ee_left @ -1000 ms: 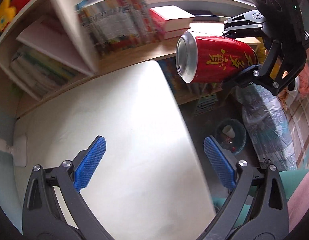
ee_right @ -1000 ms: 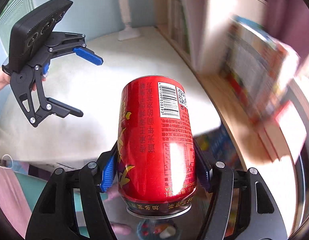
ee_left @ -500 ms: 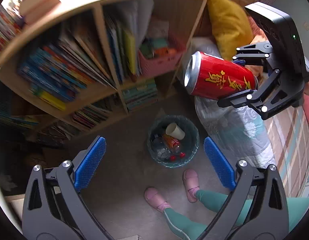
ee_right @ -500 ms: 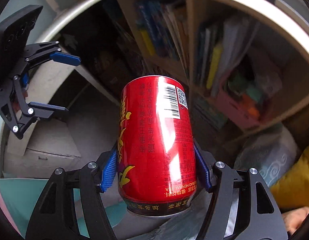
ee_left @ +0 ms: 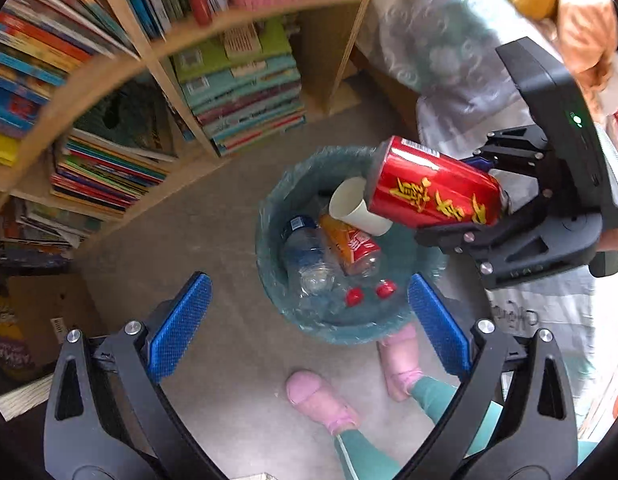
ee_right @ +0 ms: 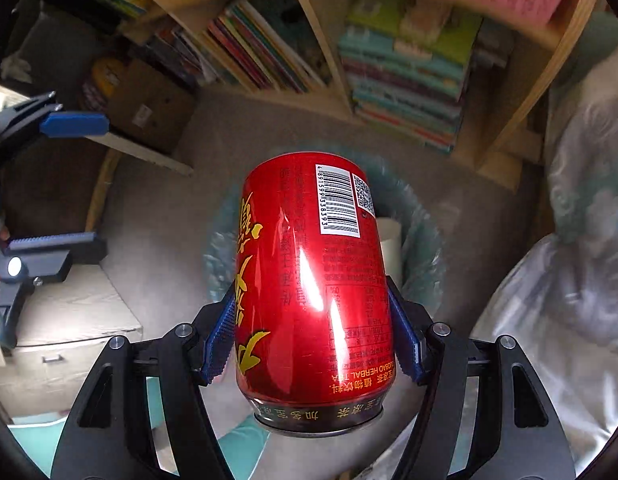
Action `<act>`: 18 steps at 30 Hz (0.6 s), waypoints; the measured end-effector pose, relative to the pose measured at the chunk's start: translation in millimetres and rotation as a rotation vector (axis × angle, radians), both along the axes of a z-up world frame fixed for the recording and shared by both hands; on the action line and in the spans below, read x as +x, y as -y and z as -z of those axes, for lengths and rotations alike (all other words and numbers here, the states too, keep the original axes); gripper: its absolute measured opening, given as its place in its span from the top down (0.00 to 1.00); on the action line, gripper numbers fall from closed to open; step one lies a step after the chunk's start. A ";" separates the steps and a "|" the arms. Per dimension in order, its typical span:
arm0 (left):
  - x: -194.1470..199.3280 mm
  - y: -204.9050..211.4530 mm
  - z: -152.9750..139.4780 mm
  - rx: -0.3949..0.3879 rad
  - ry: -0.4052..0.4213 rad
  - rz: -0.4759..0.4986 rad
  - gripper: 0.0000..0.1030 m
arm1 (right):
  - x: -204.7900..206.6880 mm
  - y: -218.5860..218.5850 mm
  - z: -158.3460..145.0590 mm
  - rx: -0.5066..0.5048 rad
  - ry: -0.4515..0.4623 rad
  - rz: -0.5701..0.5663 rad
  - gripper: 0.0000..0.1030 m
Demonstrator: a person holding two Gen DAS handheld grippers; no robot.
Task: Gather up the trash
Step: 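Lift the red can with right tool and carry it over the bin, then open right tool to drop the red can into the bin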
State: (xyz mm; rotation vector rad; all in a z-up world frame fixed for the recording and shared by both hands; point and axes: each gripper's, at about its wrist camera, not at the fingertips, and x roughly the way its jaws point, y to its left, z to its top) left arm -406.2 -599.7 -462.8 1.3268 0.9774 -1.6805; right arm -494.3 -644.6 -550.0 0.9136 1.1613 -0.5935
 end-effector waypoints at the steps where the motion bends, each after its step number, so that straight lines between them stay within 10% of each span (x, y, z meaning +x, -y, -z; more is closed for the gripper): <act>1: -0.8 1.4 10.7 0.012 0.013 0.002 0.07 | 0.1 -1.7 12.0 0.008 -0.011 0.002 0.34; 9: 0.7 -2.2 35.6 0.059 0.022 -0.003 0.07 | -20.4 -3.0 34.6 0.036 -0.028 0.049 0.22; 18: 8.0 -14.2 -37.4 0.009 -0.011 -0.074 0.07 | -30.4 -2.2 -56.9 -0.026 0.004 0.035 0.22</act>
